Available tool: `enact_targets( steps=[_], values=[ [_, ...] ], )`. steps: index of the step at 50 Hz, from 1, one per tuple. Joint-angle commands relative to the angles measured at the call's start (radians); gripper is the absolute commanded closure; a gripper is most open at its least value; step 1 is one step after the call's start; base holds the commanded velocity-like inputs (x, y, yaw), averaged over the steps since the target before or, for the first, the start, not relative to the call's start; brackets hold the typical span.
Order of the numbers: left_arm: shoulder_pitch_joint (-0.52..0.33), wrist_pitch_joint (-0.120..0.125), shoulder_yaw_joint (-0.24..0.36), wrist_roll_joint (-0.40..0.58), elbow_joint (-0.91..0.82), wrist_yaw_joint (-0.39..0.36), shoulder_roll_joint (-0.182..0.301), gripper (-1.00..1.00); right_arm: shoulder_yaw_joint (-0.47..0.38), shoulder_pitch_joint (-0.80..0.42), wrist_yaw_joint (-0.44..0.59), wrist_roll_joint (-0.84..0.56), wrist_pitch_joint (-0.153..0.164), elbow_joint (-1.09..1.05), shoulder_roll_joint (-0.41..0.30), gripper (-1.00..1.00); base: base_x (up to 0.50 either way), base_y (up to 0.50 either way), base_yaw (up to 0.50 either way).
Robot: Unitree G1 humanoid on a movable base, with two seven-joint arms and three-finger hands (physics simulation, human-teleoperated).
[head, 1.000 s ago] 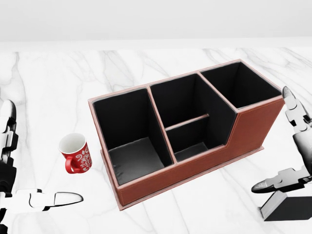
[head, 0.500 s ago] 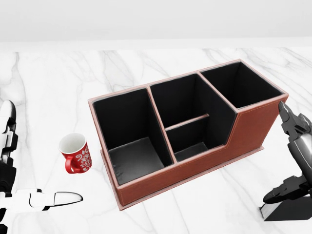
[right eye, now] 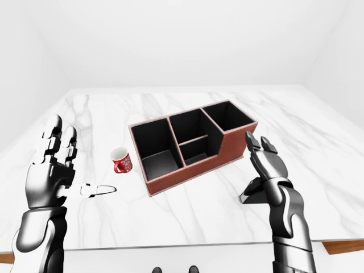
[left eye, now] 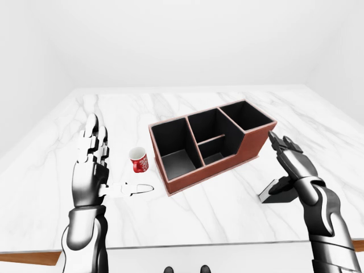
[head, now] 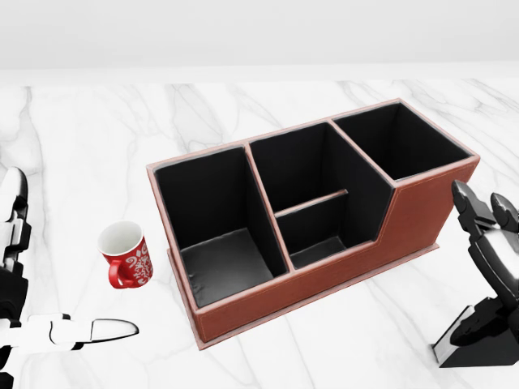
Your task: Pick up the book and place it in the back compartment of the caddy.
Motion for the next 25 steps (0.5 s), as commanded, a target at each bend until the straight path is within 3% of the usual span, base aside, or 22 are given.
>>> enact_targets(
  steps=[1,25],
  values=[
    [0.0,0.0,-0.003,0.003,0.009,0.0,0.0,-1.0,0.019,-0.007,-0.035,-0.074,-0.009,0.071,-0.015,-1.0,0.0,0.0,0.0],
    [-0.001,0.0,-0.018,0.013,0.023,0.003,0.0,-1.0,0.01,0.025,-0.039,-0.132,-0.009,0.111,-0.033,-1.0,0.0,0.0,0.0]
  ],
)
